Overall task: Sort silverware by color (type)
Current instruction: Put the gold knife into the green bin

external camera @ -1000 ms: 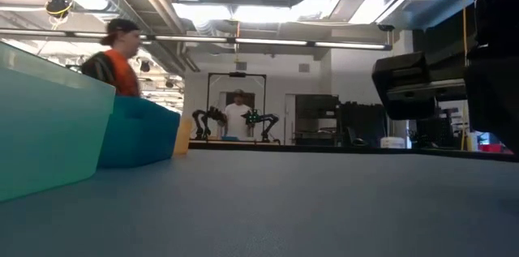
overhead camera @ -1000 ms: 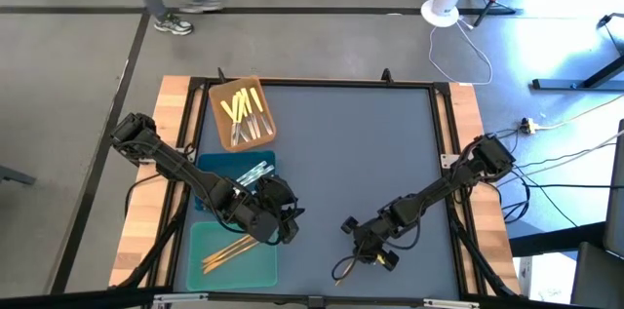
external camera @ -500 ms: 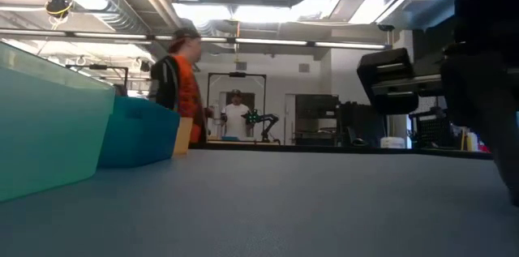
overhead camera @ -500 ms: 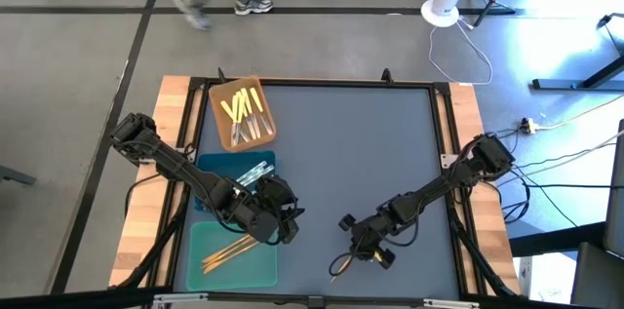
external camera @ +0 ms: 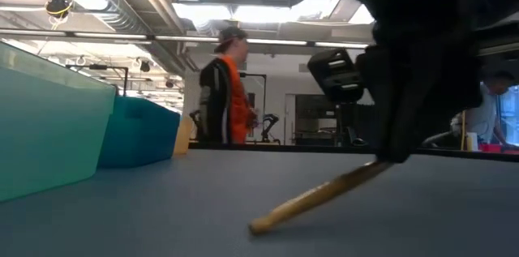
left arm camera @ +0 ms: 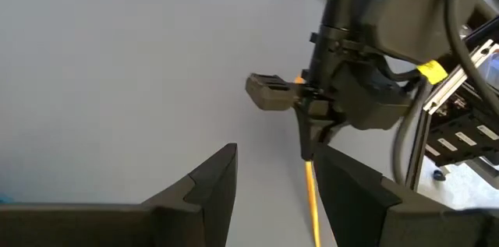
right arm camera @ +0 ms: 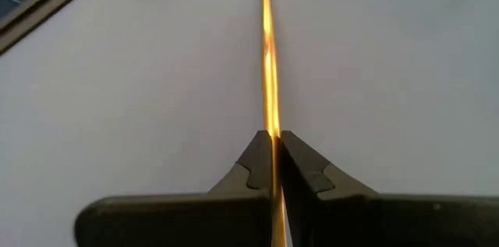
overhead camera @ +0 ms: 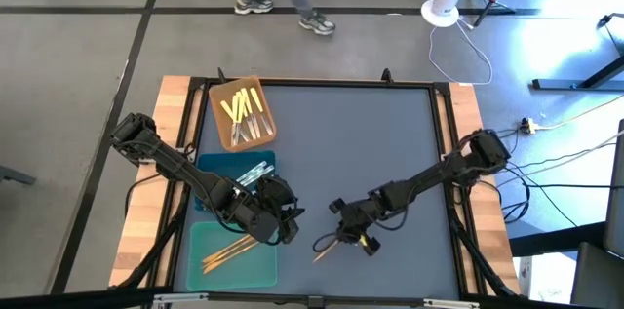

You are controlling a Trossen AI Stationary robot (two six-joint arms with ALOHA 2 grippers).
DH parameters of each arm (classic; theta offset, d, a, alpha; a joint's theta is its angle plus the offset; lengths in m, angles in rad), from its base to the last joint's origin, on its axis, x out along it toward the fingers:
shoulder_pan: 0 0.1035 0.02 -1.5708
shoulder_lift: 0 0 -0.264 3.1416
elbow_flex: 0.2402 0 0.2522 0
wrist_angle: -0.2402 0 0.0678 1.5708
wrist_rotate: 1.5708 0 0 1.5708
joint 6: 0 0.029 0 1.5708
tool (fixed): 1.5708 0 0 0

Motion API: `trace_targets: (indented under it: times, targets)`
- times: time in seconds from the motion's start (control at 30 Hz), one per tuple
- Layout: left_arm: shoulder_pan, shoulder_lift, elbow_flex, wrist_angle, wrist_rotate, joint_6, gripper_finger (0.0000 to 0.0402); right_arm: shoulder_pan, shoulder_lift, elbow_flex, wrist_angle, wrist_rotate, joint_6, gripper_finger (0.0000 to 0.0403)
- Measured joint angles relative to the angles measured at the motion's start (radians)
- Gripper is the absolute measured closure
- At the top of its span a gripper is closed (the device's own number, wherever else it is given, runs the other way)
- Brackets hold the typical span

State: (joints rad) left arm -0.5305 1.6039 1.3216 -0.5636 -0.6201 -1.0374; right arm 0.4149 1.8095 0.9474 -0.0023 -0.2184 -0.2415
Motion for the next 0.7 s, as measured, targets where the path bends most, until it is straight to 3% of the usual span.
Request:
trace_targets:
  times: [0.2, 0.7]
  targets:
    - [0.000, 0.021, 0.000, 0.021, -0.006, 0.000, 0.0237, -0.025, 0.000, 0.000, -0.002, -0.001, 0.000, 0.0398]
    - [0.000, 0.207, 0.000, 0.138, 0.041, 0.000, 0.0237, -0.024, 0.000, 0.000, 0.000, -0.002, 0.000, 0.0398]
